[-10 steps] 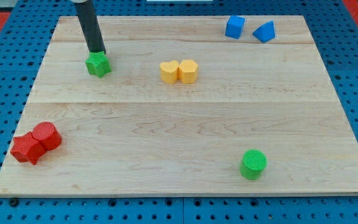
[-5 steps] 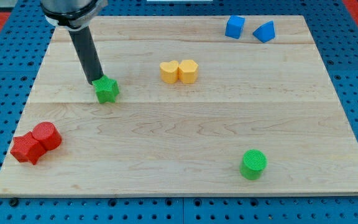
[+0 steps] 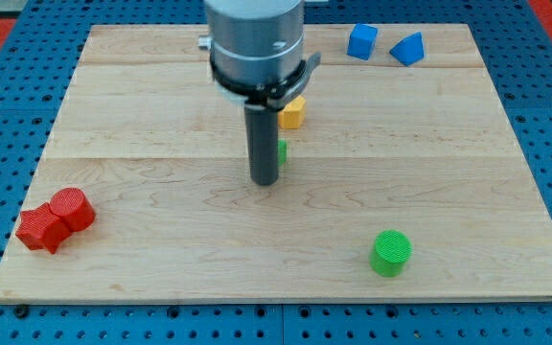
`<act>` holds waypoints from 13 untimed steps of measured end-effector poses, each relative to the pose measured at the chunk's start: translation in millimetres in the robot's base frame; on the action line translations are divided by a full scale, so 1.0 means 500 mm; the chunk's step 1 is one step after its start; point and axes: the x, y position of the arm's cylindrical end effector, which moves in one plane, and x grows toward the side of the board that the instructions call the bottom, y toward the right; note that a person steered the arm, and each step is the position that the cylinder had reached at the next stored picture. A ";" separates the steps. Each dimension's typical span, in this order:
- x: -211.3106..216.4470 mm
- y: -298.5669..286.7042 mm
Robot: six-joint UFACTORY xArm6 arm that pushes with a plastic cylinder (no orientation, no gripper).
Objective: Push the green blocks diagonally to the red blocks
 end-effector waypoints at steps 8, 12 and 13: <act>0.078 0.311; -0.058 0.276; -0.066 0.386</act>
